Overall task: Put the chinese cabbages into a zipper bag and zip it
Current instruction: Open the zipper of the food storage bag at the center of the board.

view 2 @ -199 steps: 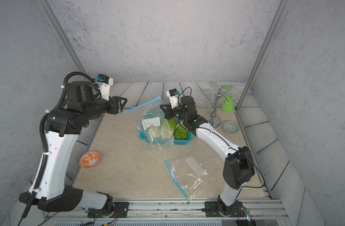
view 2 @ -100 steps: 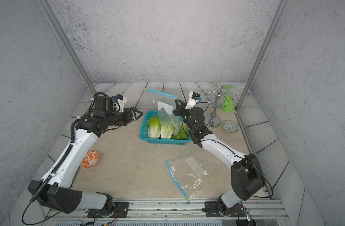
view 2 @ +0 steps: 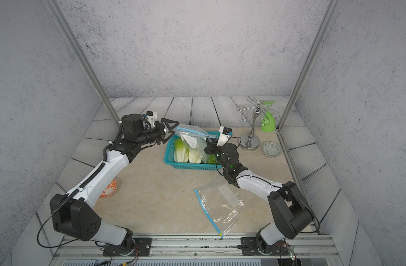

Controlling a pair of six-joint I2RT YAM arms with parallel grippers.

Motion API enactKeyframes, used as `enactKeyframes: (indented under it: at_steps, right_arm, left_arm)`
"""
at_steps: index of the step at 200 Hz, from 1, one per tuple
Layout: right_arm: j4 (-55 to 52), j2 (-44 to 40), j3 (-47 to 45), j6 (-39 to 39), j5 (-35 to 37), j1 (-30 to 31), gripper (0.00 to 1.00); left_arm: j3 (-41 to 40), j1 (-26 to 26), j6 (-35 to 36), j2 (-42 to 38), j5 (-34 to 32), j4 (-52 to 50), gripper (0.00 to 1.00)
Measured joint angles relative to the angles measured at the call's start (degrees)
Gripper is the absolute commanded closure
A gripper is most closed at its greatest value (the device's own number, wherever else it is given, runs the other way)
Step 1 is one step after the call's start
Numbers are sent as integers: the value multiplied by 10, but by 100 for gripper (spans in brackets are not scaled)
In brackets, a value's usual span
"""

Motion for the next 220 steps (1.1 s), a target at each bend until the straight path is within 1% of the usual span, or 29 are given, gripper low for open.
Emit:
enactKeyframes:
  at_steps: [5, 15, 43, 61, 82, 123, 162, 178, 192, 209, 220]
  right_arm:
    - [2, 0, 0, 0, 0, 0, 100]
    - [1, 0, 4, 3, 0, 1, 100]
    - [2, 0, 18, 11, -3, 9, 100]
    - [2, 0, 26, 13, -3, 19, 100]
    - [1, 0, 31, 20, -7, 28, 100]
    - [-4, 0, 32, 32, -18, 31, 100]
    - [-11, 0, 32, 37, -19, 31, 99]
    - [-12, 0, 32, 37, -19, 31, 99]
    - [-12, 0, 32, 37, -19, 31, 100]
    - [-12, 0, 32, 38, -20, 31, 98]
    - [-12, 0, 32, 38, -23, 31, 92]
  left_arm:
    - [0, -3, -1, 0, 0, 2, 44]
    - [0, -8, -3, 0, -1, 3, 48]
    - [2, -13, 8, 0, -2, -2, 53]
    - [8, -14, 18, 0, -3, -10, 63]
    - [15, -14, 30, 0, -4, -15, 78]
    - [30, -14, 51, 4, -7, -26, 89]
    - [29, -14, 53, 18, -6, -22, 91]
    - [22, -14, 54, 19, -6, -21, 86]
    - [19, -14, 53, 19, -7, -23, 85]
    - [16, -13, 53, 19, -7, -24, 92]
    - [15, -12, 57, 19, -11, -25, 100]
